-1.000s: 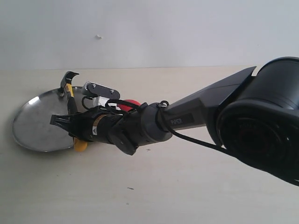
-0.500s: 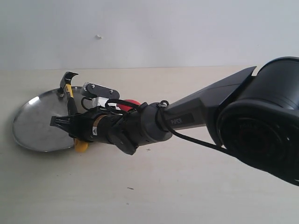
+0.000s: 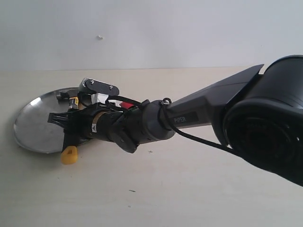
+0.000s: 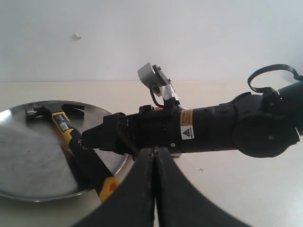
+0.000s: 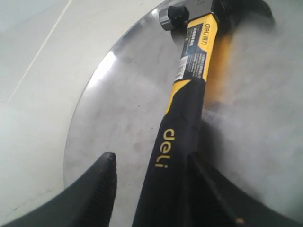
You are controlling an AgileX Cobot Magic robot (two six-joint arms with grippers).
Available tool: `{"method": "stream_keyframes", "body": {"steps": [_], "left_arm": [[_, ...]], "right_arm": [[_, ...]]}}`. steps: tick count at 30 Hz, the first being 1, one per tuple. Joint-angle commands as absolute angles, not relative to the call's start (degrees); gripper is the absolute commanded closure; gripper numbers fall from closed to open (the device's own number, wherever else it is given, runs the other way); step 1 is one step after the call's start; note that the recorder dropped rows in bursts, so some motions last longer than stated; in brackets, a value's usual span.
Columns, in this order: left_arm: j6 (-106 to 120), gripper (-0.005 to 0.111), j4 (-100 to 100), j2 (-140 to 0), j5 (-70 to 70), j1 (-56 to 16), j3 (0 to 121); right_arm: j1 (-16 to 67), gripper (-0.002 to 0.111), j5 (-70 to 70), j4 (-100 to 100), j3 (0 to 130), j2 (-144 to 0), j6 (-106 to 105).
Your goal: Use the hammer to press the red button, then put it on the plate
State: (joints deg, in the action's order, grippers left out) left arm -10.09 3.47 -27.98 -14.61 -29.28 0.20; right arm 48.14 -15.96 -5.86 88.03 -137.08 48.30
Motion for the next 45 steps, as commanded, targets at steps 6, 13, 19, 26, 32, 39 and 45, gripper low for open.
{"method": "stream_keyframes", "body": {"steps": [6,13,19,26,32,39,45], "left_arm": [[-10.2,0.107,3.4,-27.7,-14.7,-29.1,0.0],[-10.2,0.107,3.4,-27.7,-14.7,-29.1,0.0],[-10.2,0.107,3.4,-27.7,-14.7,-29.1,0.0],[-10.0,0.107,3.4,-27.7,-14.7,-29.1,0.0],[-10.0,0.107,3.4,-27.7,-14.7,-29.1,0.0],[-10.0,0.107,3.4,-27.7,-14.7,-29.1,0.0],[-10.0,0.107,3.4,-27.7,-14.7,-29.1,0.0]], "right_arm": [[48.0,0.056,-10.3,-6.6,88.6,-133.1,47.6],[48.2,0.057,-2.0,-6.7,88.6,-127.6,47.6],[48.3,0.058,5.7,-6.7,88.6,-122.2,45.3],[48.3,0.089,18.7,-6.4,88.6,-114.5,35.2],[50.0,0.108,28.8,-6.4,86.3,-107.5,27.7],[58.4,0.108,17.0,-6.6,68.1,-91.4,27.1],[64.8,0.108,12.1,-6.5,55.1,-72.3,26.4]]}}
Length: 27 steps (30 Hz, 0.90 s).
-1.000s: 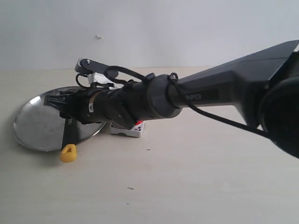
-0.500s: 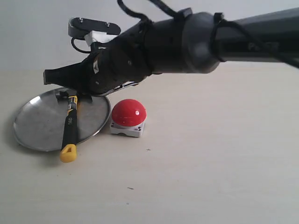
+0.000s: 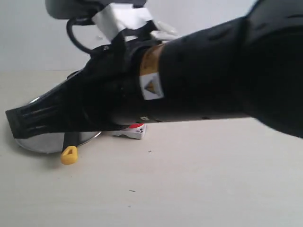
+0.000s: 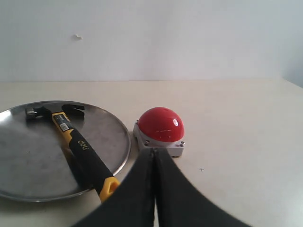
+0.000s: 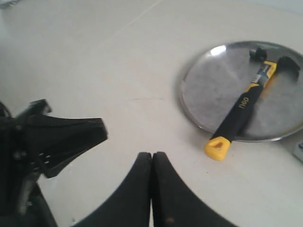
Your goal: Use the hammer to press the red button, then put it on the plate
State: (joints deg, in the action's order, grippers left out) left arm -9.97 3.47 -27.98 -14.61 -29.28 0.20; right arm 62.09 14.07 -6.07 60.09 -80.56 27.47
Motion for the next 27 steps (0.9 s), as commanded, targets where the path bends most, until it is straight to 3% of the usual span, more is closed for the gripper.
{"method": "stream_keyframes", "body": {"steps": [1,11,27], "left_arm": [[-10.0,0.107,3.4,-27.7,-14.7,-29.1,0.0],[-10.0,0.107,3.4,-27.7,-14.7,-29.1,0.0],[-10.0,0.107,3.4,-27.7,-14.7,-29.1,0.0]], "right_arm": [[66.0,0.108,12.1,-6.5,53.3,-69.5,26.1],[72.6,0.108,10.4,-5.5,39.7,-52.8,19.5],[72.7,0.108,13.5,-10.5,39.6,-49.9,15.5]]}}
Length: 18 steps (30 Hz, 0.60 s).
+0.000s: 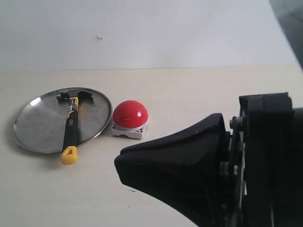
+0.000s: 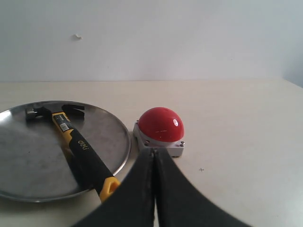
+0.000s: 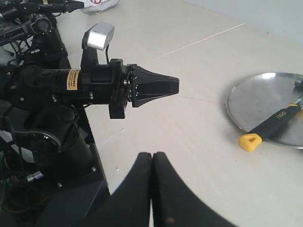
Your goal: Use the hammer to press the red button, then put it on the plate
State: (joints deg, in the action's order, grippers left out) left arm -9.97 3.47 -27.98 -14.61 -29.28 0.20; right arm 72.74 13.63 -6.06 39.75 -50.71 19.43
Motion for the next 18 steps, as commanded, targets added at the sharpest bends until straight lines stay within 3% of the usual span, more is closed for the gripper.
{"method": "stream_keyframes", "body": {"steps": [1,8,9,14,18], "left_arm": [[-10.0,0.107,3.4,-27.7,-14.7,-29.1,0.0],[-9.8,0.107,3.4,-27.7,-14.7,-29.1,0.0],[-9.8,0.107,3.4,-27.7,-14.7,-29.1,0.0],[-9.8,0.107,3.4,-27.7,-14.7,-29.1,0.0],[-9.8,0.107,3.4,-27.7,-14.7,-29.1,0.0]], "right_arm": [[70.7,0.108,13.5,-11.7,39.3,-49.3,14.3],[36.2,0.108,6.7,4.5,32.1,-47.6,15.2],[27.1,0.108,6.9,8.9,29.7,-45.3,15.2],[9.3,0.108,7.2,14.7,24.8,-36.7,15.2],[0.0,0.108,10.3,14.6,22.3,-27.4,15.1]]}}
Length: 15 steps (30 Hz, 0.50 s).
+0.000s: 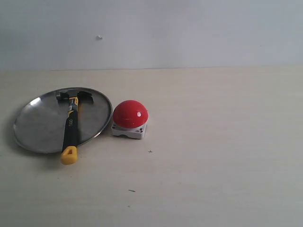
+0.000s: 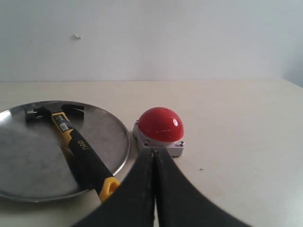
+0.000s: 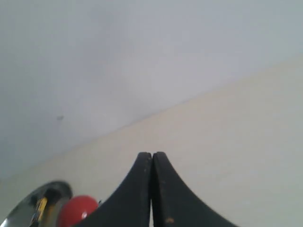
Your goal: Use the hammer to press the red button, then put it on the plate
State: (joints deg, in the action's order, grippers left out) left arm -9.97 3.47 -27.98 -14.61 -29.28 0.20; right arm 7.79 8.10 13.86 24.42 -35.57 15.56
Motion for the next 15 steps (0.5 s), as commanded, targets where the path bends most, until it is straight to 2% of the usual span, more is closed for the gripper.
{"method": "stream_keyframes", "body": {"steps": [1,7,15], "left_arm": [[-9.8,0.107,3.4,-27.7,-14.7,-29.1,0.0],[-9.8,0.107,3.4,-27.7,-14.7,-29.1,0.0],[-9.8,0.107,3.4,-27.7,-14.7,-29.1,0.0]], "right_arm": [[-1.4,0.108,10.9,14.3,22.0,-25.9,15.1],[-2.7,0.108,15.1,7.7,21.3,-19.0,11.7],[-2.7,0.108,19.4,5.0,18.3,-16.7,-0.7]]}}
